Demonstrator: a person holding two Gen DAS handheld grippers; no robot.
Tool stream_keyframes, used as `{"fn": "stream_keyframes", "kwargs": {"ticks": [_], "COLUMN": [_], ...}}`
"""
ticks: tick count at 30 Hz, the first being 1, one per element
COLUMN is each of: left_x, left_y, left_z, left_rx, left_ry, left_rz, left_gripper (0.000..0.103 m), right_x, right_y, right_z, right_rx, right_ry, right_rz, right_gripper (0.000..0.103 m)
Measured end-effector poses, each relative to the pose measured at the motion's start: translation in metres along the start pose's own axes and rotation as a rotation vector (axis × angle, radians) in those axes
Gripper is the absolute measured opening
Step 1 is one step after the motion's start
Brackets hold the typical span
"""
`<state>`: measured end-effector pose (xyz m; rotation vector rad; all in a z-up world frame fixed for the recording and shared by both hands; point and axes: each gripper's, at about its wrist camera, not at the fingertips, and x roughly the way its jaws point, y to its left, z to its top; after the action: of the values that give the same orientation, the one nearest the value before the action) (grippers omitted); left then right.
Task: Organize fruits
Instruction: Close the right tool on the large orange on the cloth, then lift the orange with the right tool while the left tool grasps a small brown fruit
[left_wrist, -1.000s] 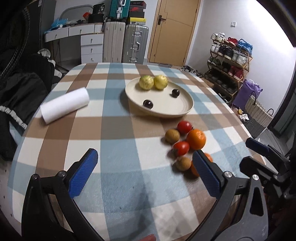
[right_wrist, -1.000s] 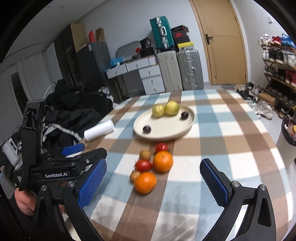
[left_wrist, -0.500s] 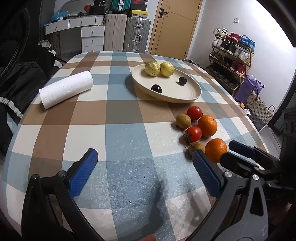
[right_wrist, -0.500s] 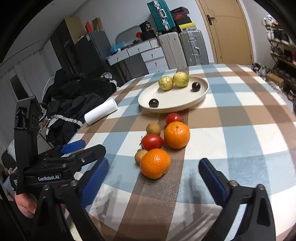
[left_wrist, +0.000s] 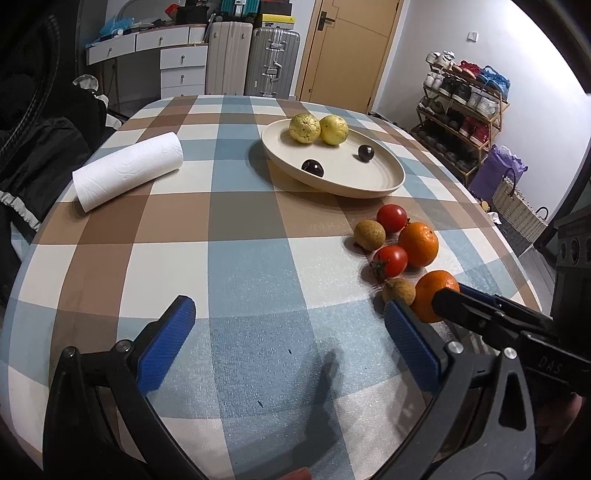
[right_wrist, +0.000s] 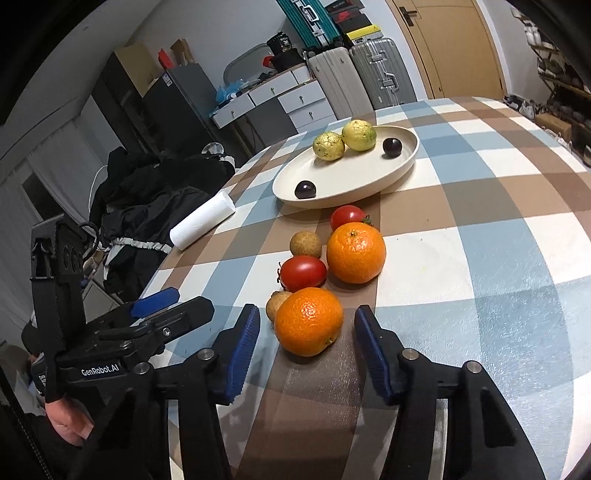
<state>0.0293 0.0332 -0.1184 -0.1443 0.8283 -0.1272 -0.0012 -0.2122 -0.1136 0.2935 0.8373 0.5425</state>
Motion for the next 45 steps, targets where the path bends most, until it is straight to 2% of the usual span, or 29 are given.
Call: {"fn": "stream_keyframes", "kwargs": {"ticks": [5,8,15,22,28,39,42,44,45], "left_x": [0.001,-0.002,-0.006,0.0,0.014,0.038,0.041,0.041,0.042], "left_y": [-0.001,-0.002,-0.007,-0.019,-0.035,-0.055,-0.06,-0.062,-0.064], "left_z": [0.001,0.001,0.004,0.009,0.014,0.016,0.016,0.016,0.016], "left_rx": [0.006,0.009,0.027,0.044,0.078,0.092,0.106,0.118,0.121], "left_ry": [0.004,-0.008,-0.015,-0.001,0.03,0.094,0.111,0.117,0.124], "left_rz": [0.011,0.022,0.03,0.017,-0.002,-0.082,-0.112,-0.135,-0.141], "left_gripper": [0.102,0.102,0.102,0.102,0.102,0.102,0.094,0.08,0.076], "right_x": [0.001,0.002,-0.001,-0.02,-0.042,-0.06,-0.066,-0.066,-0.067], "right_y": [0.0,-0.002,-0.006,-0.012,-0.025,-0.051,-0.052,-0.052,-0.052], "right_z": [-0.001,-0.002,-0.003,-0.003,0.001,0.001,0.0,0.0,0.0], "right_rx": [-0.002,0.004,0.033,0.043,0.04,0.059,0.051,0.045,0.043], "right_ry": [0.005,0.003,-0.004,-0.077,-0.145,-0.188,-0.2,-0.201,-0.199], "right_rz": [0.009,0.013,0.028,0.043,0.01,-0.046,-0.045,-0.051,-0.055], "right_gripper": [0.043,0.04,0.039,0.039,0.039,0.039,0.039,0.039,0.039]}}
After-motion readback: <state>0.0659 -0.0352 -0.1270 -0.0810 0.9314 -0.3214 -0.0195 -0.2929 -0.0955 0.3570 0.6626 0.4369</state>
